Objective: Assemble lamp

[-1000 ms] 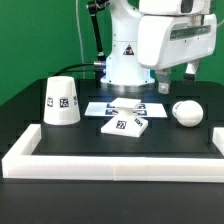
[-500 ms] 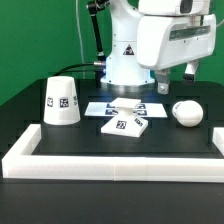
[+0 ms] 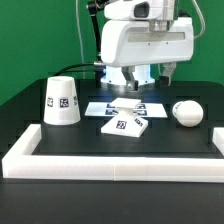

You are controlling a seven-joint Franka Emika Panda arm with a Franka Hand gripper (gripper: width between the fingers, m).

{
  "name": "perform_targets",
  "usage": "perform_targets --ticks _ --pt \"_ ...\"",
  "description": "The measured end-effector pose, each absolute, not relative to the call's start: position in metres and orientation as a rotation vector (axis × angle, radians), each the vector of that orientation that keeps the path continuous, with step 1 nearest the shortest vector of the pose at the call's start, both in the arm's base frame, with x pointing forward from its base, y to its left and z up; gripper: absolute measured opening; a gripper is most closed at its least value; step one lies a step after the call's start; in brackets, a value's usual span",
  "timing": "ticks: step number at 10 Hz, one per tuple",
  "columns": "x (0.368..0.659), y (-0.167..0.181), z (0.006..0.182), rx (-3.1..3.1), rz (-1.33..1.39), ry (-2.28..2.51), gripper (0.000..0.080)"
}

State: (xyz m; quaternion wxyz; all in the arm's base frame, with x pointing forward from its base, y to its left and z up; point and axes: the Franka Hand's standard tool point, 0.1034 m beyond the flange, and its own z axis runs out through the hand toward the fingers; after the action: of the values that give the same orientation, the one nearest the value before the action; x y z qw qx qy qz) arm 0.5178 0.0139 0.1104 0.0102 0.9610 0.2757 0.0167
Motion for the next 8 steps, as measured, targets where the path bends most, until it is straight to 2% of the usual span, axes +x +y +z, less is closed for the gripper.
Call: perform_targets --ticks 4,8 --pt "0.517 0.015 0.109 3.078 0.052 0.554 0.0699" --pt "0.490 -0.013 0.095 3.162 0.011 -0.055 0.0699"
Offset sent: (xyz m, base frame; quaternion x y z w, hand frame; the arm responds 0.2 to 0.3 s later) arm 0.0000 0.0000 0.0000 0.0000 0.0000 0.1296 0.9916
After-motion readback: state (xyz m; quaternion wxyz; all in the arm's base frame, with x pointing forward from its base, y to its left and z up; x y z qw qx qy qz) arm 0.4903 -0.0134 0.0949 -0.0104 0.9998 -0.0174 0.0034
